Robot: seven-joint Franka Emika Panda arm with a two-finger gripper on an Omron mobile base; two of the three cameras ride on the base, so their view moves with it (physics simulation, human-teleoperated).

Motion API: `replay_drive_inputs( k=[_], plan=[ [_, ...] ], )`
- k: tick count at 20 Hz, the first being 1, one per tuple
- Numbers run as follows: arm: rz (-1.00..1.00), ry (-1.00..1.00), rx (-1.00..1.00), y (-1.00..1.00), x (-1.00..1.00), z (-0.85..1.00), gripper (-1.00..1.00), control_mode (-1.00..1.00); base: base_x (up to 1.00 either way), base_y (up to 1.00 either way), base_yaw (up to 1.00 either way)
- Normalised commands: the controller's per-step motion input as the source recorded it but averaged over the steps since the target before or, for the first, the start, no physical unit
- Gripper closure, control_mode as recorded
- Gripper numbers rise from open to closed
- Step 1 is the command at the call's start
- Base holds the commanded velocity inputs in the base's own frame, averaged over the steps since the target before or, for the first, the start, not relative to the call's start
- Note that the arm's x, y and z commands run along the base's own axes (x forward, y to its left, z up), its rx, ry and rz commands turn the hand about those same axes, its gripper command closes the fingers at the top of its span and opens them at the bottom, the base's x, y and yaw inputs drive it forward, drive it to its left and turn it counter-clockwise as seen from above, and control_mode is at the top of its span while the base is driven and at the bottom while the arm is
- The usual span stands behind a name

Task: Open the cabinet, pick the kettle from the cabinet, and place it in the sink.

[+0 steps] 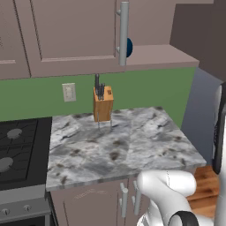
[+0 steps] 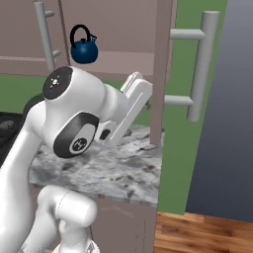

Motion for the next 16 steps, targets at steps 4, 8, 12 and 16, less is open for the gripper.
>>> replay_drive_inputs(
  k=[4,8,12,16],
  plan=[
    [0.21,0.10,-0.01,0.02,-0.09,0.00,-1.00,-1.00,0.00,0.00,0.00],
    [0.25,0.17,-0.09,0.39,-0.07,0.00,-1.00,-1.00,0.00,0.00,0.00],
    [0.30,0.18,-0.14,0.61,-0.01,0.05,-1.00,-1.00,0.00,0.00,0.00],
    [0.36,0.24,-0.13,0.57,-0.01,0.10,-1.00,-1.00,0.00,0.00,0.00]
  ],
)
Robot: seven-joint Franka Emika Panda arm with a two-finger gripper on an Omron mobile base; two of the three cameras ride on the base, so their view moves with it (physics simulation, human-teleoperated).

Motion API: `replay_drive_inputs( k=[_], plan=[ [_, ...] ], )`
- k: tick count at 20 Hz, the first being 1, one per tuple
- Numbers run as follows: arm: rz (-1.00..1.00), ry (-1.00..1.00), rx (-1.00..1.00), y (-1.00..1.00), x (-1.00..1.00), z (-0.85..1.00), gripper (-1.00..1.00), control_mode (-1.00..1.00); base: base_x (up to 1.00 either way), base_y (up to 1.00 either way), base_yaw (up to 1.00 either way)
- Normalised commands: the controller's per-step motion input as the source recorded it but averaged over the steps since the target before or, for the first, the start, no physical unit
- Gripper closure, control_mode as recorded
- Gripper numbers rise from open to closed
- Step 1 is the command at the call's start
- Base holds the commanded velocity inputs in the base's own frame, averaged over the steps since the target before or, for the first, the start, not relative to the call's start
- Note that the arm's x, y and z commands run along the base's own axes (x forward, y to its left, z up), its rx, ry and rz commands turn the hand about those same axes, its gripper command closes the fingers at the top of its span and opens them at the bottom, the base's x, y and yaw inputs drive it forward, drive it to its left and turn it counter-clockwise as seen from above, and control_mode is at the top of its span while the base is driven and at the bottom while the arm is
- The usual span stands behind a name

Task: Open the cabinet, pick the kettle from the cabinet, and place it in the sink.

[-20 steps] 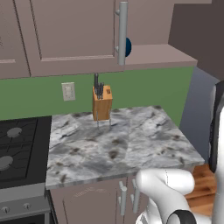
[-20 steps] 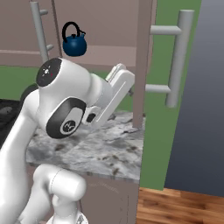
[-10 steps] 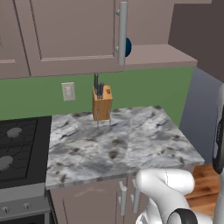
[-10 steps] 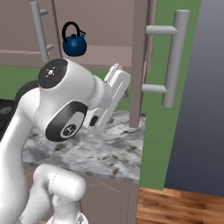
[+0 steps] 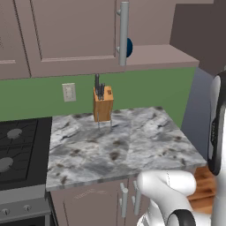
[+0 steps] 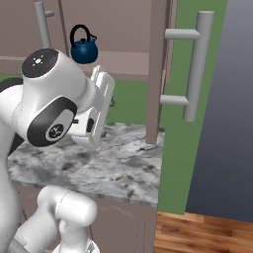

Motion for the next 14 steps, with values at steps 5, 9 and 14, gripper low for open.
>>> replay_drive_inputs(
  k=[5,9,14],
  plan=[
    [0.40,0.11,-0.16,0.56,-0.04,0.05,-1.00,-1.00,0.00,0.00,0.00],
    [0.48,0.01,-0.18,0.51,-0.04,0.03,-1.00,-1.00,0.00,0.00,0.00],
    [0.41,0.00,-0.14,0.47,0.03,0.10,-1.00,-1.00,0.00,0.00,0.00]
  ],
)
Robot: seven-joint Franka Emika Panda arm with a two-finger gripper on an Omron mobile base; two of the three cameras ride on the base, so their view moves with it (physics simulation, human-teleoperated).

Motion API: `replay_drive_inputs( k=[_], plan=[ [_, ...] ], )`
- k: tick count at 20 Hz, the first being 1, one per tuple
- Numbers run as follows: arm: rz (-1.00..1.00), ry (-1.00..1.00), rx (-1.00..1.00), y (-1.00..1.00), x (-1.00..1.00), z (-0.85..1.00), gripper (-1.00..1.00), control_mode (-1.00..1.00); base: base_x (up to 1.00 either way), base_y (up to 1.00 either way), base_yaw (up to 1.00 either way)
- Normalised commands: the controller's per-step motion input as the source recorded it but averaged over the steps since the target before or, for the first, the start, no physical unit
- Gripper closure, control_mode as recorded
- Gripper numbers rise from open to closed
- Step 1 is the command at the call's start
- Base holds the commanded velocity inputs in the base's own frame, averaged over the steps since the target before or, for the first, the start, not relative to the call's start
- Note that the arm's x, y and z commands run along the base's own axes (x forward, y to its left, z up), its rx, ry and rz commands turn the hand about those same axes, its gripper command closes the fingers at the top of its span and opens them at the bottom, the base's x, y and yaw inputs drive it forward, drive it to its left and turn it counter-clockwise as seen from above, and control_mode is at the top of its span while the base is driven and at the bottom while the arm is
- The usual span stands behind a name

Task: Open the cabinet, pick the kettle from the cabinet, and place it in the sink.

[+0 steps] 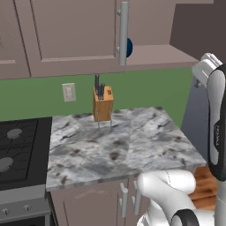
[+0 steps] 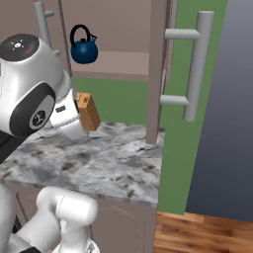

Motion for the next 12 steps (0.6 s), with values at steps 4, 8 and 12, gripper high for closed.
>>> replay_drive_inputs(
  k=[4,8,12],
  plan=[
    [0.31,-0.02,-0.09,0.45,0.12,0.12,-1.00,-1.00,0.00,0.00,0.00],
    [0.29,-0.12,-0.07,0.40,0.11,0.15,-1.00,-1.00,0.00,0.00,0.00],
    [0.27,-0.16,-0.05,0.39,0.14,0.20,-1.00,-1.00,0.00,0.00,0.00]
  ],
)
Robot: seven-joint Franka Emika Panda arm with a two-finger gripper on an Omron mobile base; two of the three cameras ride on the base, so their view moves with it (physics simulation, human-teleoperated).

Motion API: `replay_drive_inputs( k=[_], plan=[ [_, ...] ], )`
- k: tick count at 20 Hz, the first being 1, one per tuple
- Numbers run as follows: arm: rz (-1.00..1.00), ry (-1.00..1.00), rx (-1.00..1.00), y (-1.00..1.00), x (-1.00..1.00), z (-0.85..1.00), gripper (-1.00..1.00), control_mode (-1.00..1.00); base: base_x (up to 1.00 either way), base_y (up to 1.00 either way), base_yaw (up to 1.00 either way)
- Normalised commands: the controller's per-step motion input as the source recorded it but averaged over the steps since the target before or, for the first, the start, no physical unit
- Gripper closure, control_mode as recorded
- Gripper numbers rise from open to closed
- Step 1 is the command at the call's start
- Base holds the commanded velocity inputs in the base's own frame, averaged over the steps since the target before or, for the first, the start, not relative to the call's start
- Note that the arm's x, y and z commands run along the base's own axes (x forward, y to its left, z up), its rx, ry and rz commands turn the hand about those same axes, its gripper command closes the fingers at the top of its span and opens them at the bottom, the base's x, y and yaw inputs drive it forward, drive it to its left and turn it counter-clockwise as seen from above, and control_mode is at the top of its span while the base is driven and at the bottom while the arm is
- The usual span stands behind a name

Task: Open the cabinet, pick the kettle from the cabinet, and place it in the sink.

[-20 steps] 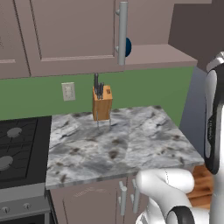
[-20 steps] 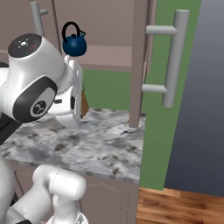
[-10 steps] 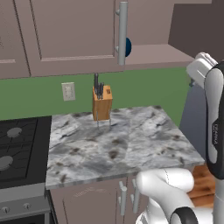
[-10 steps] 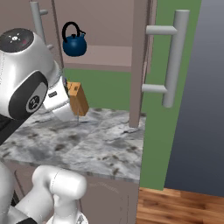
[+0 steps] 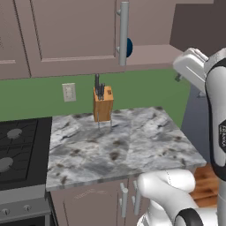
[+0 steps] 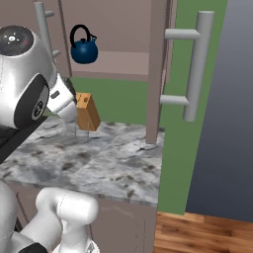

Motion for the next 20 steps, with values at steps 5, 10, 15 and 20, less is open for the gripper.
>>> replay_drive_inputs(
  k=[5,10,15,20],
  plan=[
    [0.18,-0.28,-0.09,0.38,0.15,0.18,-1.00,-1.00,0.00,0.00,0.00],
    [0.11,-0.25,-0.10,0.35,0.21,0.16,-1.00,-1.00,0.00,0.00,0.00],
    [0.05,-0.13,-0.11,0.32,0.24,0.22,-1.00,-1.00,0.00,0.00,0.00],
    [0.01,0.00,-0.10,0.28,0.28,0.29,-1.00,-1.00,0.00,0.00,0.00]
  ],
)
